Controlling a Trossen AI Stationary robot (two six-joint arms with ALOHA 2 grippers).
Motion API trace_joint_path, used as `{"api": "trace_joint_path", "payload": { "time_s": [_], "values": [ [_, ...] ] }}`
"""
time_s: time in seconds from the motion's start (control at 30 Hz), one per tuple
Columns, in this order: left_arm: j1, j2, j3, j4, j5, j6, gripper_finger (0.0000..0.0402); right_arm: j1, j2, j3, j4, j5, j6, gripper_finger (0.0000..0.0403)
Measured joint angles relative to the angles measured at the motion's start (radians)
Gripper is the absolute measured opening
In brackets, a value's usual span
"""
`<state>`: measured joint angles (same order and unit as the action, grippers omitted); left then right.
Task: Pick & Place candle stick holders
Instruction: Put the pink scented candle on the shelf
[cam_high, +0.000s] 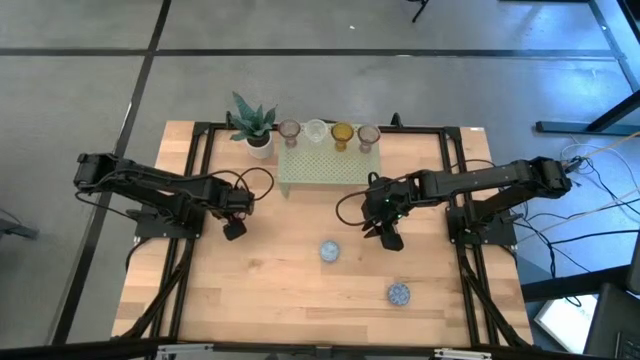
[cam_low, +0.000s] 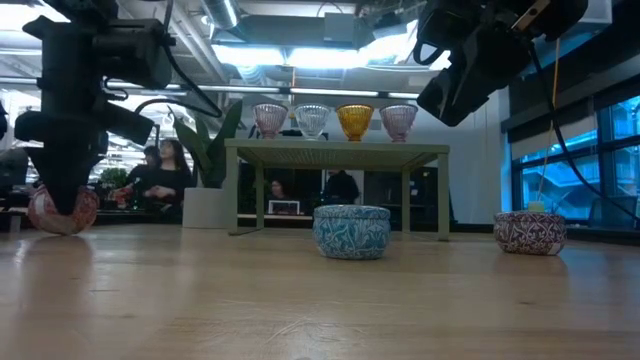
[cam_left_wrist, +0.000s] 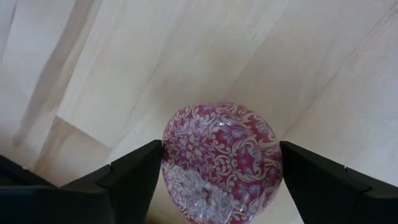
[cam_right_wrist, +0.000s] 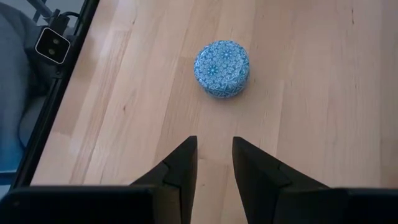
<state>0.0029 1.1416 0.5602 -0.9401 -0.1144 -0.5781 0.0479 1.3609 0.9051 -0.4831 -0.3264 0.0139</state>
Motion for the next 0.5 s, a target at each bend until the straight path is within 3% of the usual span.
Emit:
{"api": "trace_joint_path", "payload": {
  "time_s": [0.5],
  "values": [
    [0.0,0.0,0.001,0.069,-0.003,-0.003,0.0278,0.0,0.0,0.0,0.0,0.0,0.0,0.0104]
  ]
}}
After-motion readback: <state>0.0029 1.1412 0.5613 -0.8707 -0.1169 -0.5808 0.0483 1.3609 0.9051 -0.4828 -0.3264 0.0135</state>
